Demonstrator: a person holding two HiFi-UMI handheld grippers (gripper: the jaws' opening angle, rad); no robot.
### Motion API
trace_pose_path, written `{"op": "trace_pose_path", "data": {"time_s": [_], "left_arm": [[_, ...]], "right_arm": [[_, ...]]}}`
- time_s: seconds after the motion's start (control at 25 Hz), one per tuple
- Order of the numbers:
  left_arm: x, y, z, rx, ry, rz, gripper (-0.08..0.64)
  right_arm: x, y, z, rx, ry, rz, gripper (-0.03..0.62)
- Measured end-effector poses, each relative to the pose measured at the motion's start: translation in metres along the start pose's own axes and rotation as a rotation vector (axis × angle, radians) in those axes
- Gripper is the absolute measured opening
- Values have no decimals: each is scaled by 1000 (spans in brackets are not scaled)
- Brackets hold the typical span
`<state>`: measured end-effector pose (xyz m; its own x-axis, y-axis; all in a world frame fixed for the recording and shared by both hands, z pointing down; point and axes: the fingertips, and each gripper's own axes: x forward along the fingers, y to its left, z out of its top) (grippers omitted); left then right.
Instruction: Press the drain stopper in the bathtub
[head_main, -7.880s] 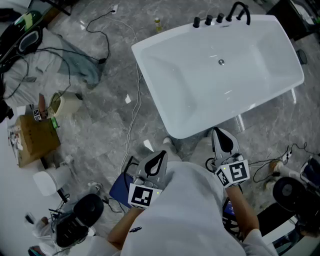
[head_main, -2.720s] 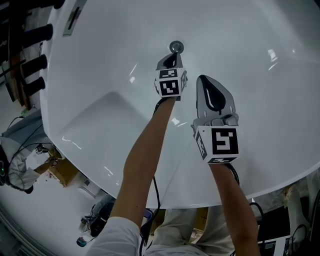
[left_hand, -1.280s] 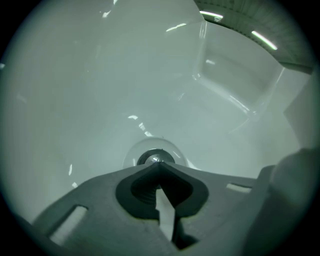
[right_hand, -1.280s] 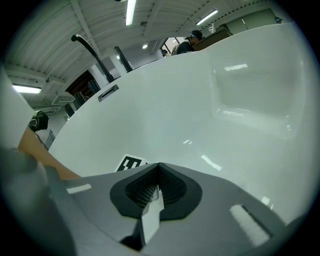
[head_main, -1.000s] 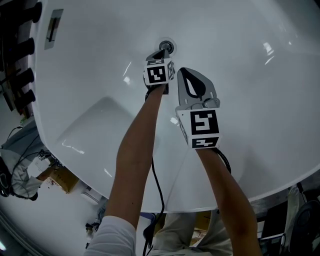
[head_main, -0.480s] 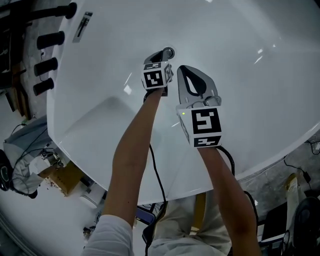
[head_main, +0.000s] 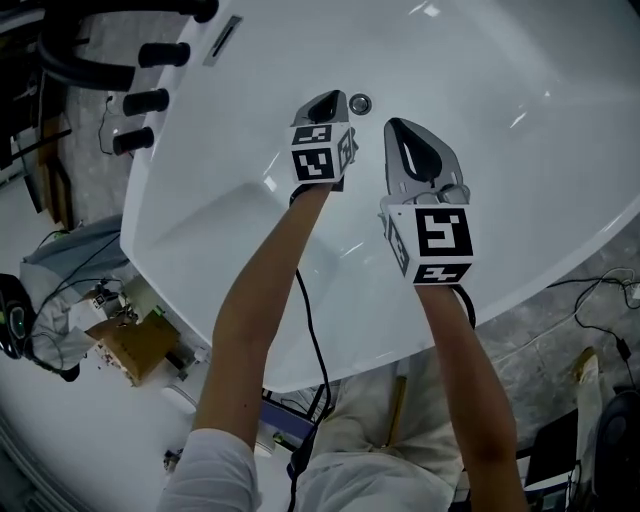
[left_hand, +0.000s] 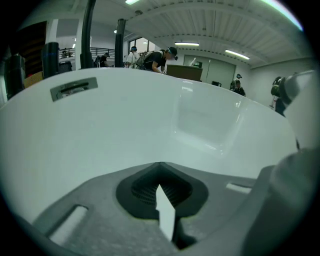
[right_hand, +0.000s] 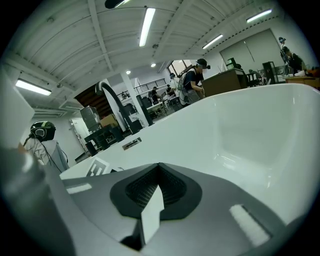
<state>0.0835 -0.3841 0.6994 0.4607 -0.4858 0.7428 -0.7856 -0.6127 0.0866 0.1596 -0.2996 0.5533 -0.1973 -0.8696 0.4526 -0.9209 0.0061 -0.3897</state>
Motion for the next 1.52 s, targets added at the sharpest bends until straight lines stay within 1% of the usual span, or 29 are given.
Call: {"op": "trace_pose_path", "data": {"time_s": [0.24,0.4,0.56,0.68,0.88,0.96,1.16,1.32,1.44,1.52], "left_arm": [[-70,-20,40,25,-79,-56,-2],[-125,-37,63,59,-136,-71,-2],[-182,-59,86,70,-204,-100,-2],[-214,-73,107,88,-255,-114,-2],[-269,-106,114,76,-304,-130,-2],[-304,-105,116,64,-337,-138,-2],[-414,-82,133,42,-429,-152,-2],[-475,-88,139,19,-467,-145,-2],[-524,-93,148,-5,-512,-127,-2],[-560,-96,157,-21,-548,-113,-2]], "right_arm": [[-35,27,24,-46,-11,5,5],[-72,47,40,-62,-16,-3,3],[-112,69,64,-103,-27,-14,4],[-132,77,84,-107,-41,-25,4],[-171,79,100,-108,-42,-35,4],[-184,97,106,-118,-41,-31,3],[-212,168,127,-141,-44,-14,4],[-240,199,149,-163,-63,7,4],[-262,222,165,-164,-81,14,5],[-276,241,176,-156,-94,33,5]]}}
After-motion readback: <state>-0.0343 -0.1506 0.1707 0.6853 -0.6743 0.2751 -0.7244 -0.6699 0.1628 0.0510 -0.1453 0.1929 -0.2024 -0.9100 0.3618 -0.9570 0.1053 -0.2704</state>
